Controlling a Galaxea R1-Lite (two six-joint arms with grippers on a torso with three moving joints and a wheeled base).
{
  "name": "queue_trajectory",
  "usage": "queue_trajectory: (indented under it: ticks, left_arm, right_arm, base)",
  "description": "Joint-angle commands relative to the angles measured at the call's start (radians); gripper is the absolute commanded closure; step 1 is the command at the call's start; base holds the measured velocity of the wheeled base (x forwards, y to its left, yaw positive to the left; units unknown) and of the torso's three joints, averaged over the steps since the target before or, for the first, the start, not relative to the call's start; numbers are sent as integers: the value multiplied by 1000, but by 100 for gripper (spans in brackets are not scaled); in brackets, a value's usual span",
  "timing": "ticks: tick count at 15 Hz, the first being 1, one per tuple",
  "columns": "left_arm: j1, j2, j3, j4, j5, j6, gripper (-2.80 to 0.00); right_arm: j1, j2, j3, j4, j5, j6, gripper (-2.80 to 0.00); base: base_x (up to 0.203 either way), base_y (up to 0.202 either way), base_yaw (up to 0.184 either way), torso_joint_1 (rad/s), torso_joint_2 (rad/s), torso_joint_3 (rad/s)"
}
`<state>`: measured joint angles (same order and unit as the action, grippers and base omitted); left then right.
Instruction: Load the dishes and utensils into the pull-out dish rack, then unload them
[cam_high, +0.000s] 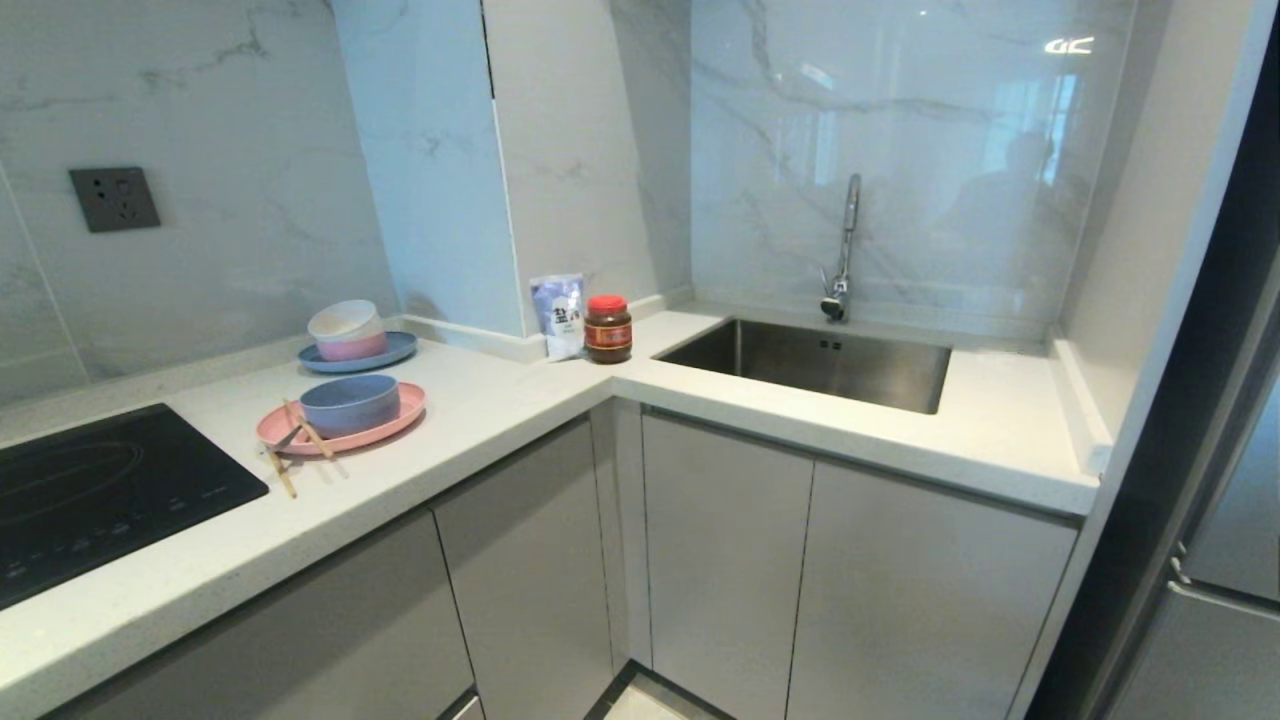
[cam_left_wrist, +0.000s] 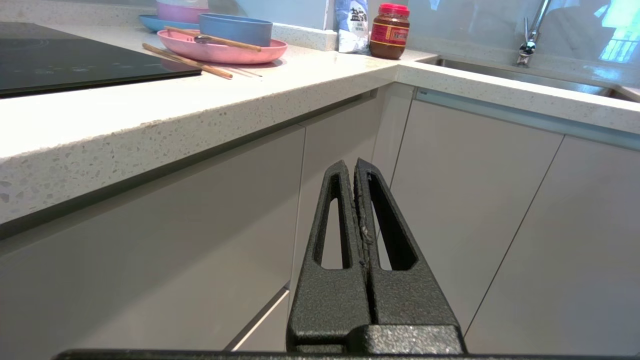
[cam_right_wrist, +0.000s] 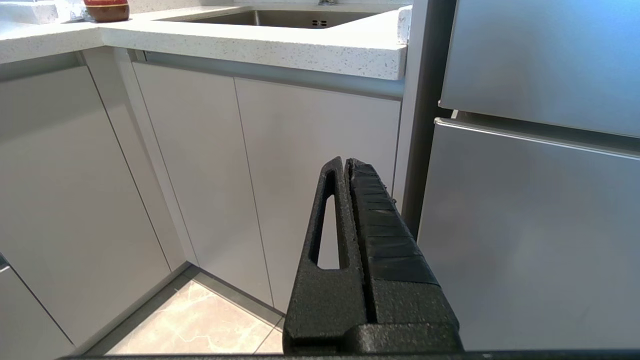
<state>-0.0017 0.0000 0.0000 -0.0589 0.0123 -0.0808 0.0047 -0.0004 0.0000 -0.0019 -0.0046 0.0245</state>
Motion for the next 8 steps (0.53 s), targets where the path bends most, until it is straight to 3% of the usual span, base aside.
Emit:
queue_trajectory:
  ticks: [1,8]
  left_arm:
    - [0,2,25,-1,1,0,0]
    - [0,2,25,-1,0,0,0]
  right_arm:
    - [0,-4,2,-1,0,0,0]
    - [0,-4,2,-1,0,0,0]
  base:
    - [0,0,0,0,0,0]
    - [0,0,0,0,0,0]
